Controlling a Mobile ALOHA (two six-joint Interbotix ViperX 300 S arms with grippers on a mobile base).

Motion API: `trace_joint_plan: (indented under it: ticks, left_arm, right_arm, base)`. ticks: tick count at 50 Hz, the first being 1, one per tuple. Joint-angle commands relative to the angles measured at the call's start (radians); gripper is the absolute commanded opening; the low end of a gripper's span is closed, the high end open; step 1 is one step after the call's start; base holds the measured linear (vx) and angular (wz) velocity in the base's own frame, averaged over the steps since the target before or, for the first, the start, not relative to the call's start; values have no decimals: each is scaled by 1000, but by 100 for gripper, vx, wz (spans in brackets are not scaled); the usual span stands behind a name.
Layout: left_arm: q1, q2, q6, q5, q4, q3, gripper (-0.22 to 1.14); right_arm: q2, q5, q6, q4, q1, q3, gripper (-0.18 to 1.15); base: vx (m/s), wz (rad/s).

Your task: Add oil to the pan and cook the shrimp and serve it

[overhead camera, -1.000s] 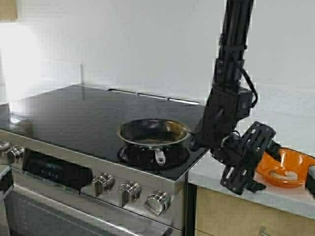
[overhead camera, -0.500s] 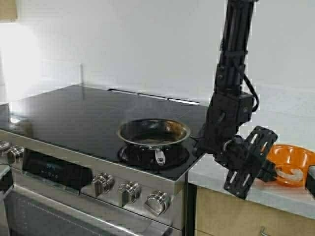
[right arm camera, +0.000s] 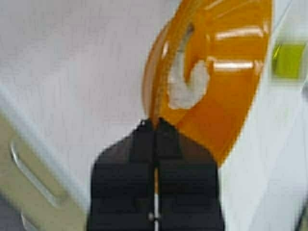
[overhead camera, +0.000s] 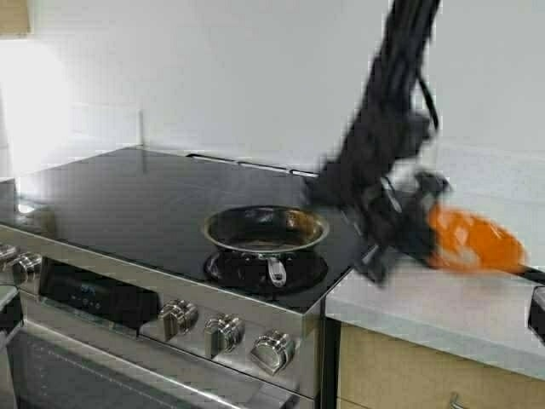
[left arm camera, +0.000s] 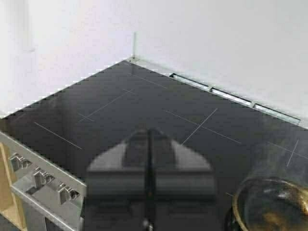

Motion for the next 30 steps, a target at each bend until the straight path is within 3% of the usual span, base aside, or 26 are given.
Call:
trace_joint_plan:
  ticks: [1,10,21,30]
  left_arm:
    - [2,9,2,-3,0,-15,3]
    - [2,9,2,-3,0,-15,3]
    - [2,9,2,-3,0,-14,3]
    - [2,9,2,-3,0,-14,3]
  right_arm:
    - [-164,-15,-29,0,29,-60,5]
    - [-282,-212,-71,25,32,-184,5]
    - [-268,-454,-61,48,-6,-371,5]
    - [-196,-833,-23,190,-121,-465,5]
  base:
    - [0,0]
    - [0,0]
    - [0,0]
    - [0,0]
